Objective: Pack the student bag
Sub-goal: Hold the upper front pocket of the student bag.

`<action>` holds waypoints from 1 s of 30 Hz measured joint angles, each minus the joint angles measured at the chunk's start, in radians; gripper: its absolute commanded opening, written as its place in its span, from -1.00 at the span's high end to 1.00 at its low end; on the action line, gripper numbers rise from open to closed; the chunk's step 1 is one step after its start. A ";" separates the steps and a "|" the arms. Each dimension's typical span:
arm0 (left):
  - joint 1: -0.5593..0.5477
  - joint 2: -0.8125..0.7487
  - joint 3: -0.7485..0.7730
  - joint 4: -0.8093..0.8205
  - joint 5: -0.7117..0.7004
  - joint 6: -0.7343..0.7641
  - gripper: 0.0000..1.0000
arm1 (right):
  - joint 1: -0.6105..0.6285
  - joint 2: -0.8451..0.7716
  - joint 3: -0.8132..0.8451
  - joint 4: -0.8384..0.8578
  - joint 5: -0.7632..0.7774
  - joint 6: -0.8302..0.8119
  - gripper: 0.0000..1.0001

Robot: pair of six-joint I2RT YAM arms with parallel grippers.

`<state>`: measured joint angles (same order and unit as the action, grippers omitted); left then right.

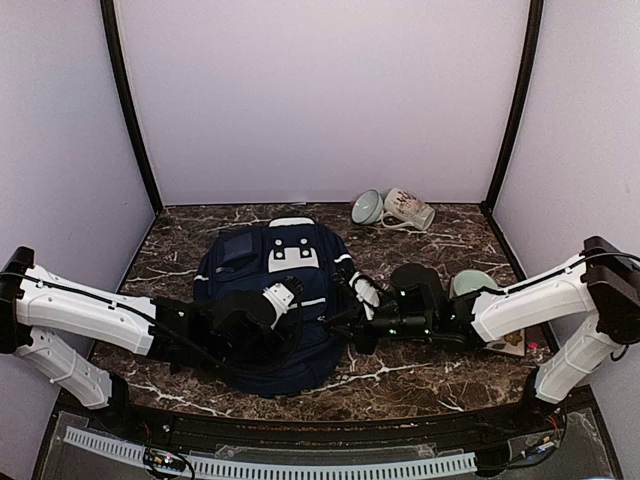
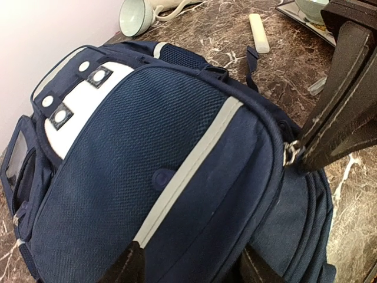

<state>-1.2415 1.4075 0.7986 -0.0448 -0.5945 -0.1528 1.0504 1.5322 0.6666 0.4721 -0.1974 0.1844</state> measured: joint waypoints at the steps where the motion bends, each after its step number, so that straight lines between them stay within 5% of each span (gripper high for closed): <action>1: 0.000 -0.015 -0.010 -0.008 -0.005 -0.011 -0.06 | -0.007 0.000 0.000 0.002 -0.008 0.006 1.00; 15: 0.014 -0.196 -0.149 -0.108 -0.079 -0.124 -0.09 | -0.197 -0.026 0.001 -0.017 -0.087 0.047 1.00; 30: 0.021 -0.193 -0.201 -0.026 -0.052 -0.075 -0.28 | -0.234 -0.080 0.002 -0.080 -0.086 0.055 1.00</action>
<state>-1.2209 1.2140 0.5972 -0.0704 -0.6468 -0.2276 0.8162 1.4525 0.6682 0.3923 -0.2836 0.2398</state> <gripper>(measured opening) 0.618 0.015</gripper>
